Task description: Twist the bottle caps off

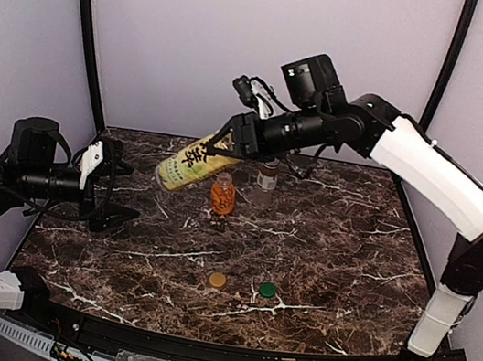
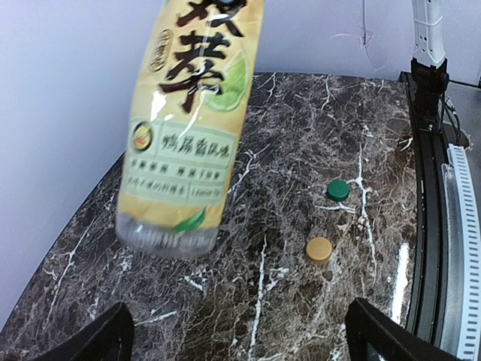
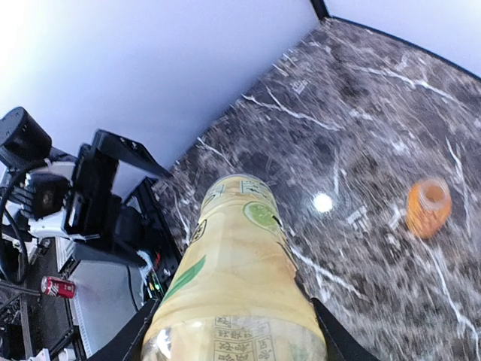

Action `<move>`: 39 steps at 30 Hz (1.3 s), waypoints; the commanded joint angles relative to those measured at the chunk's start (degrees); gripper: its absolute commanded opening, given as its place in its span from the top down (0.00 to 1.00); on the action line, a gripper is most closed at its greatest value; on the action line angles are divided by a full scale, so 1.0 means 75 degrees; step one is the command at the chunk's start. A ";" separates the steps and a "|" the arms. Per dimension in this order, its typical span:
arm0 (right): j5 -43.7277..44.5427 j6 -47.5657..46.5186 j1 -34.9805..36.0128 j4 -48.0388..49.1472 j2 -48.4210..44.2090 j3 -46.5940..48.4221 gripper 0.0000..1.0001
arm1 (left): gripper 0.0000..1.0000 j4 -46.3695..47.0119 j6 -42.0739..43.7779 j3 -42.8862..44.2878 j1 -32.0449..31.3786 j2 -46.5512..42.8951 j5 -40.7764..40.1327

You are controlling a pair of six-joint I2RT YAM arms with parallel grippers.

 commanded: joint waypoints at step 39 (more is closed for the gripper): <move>-0.1574 -0.0328 0.0872 0.3208 0.0320 -0.0175 0.05 | 0.66 -0.0599 0.1341 0.0811 -0.0145 0.0481 -0.1210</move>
